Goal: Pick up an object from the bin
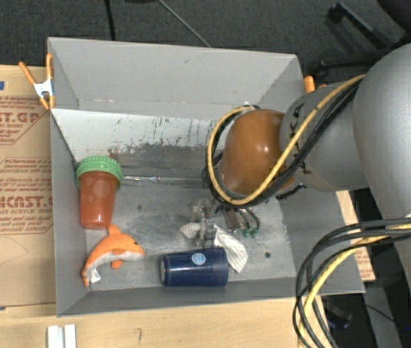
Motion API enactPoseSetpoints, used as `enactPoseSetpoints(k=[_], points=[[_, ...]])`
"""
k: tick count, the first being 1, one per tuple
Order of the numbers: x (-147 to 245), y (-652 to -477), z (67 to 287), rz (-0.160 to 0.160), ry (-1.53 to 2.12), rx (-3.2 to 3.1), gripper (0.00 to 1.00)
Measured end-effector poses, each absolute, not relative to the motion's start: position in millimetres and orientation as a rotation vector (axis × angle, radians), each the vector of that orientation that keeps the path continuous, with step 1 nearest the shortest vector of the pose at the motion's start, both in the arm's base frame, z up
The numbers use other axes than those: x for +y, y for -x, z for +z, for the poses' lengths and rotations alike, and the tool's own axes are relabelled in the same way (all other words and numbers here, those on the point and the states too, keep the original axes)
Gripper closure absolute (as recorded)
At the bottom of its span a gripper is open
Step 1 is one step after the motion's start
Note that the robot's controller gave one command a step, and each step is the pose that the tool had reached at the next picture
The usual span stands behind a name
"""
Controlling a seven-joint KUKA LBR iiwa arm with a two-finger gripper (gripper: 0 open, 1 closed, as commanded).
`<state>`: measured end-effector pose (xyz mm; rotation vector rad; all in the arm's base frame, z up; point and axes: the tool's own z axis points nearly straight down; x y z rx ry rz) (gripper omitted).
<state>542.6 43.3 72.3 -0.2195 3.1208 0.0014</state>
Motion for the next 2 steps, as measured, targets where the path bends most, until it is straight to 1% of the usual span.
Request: enactPoseSetpoints(k=[1,2], points=[[43,-542.6,72,0.002,0.219,3.121,1.0],[54,-542.3,263,0.003,0.089,3.129,1.0]])
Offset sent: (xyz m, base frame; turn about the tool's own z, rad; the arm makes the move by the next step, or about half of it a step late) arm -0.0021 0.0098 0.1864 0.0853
